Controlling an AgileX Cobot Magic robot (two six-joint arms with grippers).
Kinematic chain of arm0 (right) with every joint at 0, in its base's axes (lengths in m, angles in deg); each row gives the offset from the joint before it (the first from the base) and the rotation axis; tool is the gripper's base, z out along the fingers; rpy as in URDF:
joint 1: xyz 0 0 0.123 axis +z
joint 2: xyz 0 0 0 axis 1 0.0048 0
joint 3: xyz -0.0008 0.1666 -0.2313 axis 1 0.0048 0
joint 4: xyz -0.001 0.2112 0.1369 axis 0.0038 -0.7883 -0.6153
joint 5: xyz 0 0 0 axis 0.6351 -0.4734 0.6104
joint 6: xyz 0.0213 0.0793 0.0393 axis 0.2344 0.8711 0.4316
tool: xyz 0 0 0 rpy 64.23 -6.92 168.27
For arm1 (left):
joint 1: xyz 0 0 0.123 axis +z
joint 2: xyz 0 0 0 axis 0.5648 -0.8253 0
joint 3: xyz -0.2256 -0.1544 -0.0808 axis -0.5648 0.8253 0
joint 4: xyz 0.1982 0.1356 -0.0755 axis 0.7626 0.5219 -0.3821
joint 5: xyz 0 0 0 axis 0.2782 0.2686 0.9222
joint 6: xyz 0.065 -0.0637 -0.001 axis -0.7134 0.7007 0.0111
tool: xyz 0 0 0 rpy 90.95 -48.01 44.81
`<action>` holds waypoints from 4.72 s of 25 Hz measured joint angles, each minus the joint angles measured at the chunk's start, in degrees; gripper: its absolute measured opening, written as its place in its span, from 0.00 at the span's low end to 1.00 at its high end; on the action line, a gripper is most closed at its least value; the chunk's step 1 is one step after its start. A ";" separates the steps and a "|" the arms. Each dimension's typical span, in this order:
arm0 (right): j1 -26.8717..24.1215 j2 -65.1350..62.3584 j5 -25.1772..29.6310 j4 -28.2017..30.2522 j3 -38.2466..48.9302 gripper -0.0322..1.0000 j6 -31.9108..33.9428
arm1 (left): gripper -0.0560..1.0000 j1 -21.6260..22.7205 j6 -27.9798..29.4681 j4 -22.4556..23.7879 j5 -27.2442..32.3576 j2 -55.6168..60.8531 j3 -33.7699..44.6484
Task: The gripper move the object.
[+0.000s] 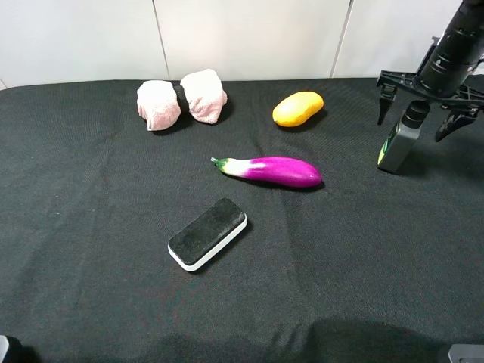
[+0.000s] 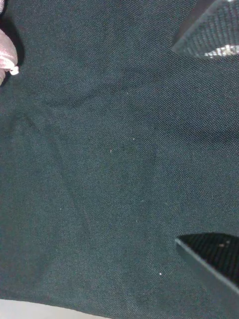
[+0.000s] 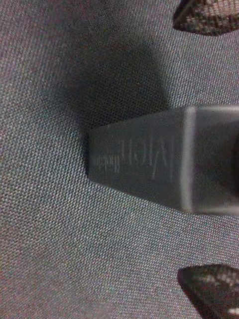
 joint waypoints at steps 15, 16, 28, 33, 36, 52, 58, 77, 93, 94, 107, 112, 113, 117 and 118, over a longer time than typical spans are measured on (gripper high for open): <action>0.00 -0.45 -5.20 -1.66 4.04 0.70 0.00 | 0.72 0.00 0.00 0.00 0.00 0.00 0.00; 0.00 -0.45 -5.20 -1.66 4.04 0.70 0.00 | 0.72 0.00 0.00 0.00 0.00 0.00 0.00; 0.00 -0.45 -4.98 -1.66 4.04 0.58 0.00 | 0.72 0.00 0.00 0.00 0.00 0.00 0.00; 0.00 -0.45 -4.81 -1.66 4.04 0.40 0.00 | 0.72 0.00 0.00 0.00 0.00 0.00 0.00; 0.00 -0.45 -4.69 -1.84 4.04 0.32 0.00 | 0.72 0.00 0.00 0.00 0.00 0.00 0.00; 0.06 -1.29 -3.12 -1.61 4.10 0.32 -1.96 | 0.72 0.00 0.00 0.00 0.00 0.00 0.00; 0.06 -4.43 -1.04 -1.42 4.15 0.32 -2.97 | 0.72 0.00 0.00 0.00 0.00 0.00 0.00; 0.06 -19.25 8.41 2.73 4.15 0.32 -8.04 | 0.72 0.00 0.00 0.00 0.00 0.00 0.00; 3.67 -23.33 8.63 1.75 4.15 0.32 -11.96 | 0.72 0.00 0.00 0.00 0.00 0.00 0.00; 4.16 -23.21 8.56 1.61 4.15 0.32 -11.96 | 0.72 0.00 0.00 0.00 0.00 0.00 0.00; 10.33 -15.76 8.39 -0.11 -1.43 0.32 -11.96 | 0.72 0.00 0.00 0.00 0.00 0.00 0.00; 12.43 -11.42 8.50 -0.18 -6.94 0.32 -12.02 | 0.72 0.00 0.00 0.00 0.00 0.00 0.00; 12.79 -10.43 8.56 -0.23 -7.87 0.32 -12.02 | 0.72 0.00 0.00 0.00 0.00 0.00 0.00; 13.13 -6.95 8.62 -1.51 -11.28 0.32 -13.35 | 0.72 0.00 0.00 0.00 0.00 0.00 0.00; 13.13 -6.09 8.62 -1.58 -11.97 0.32 -13.85 | 0.72 0.00 0.00 0.00 0.00 0.00 0.00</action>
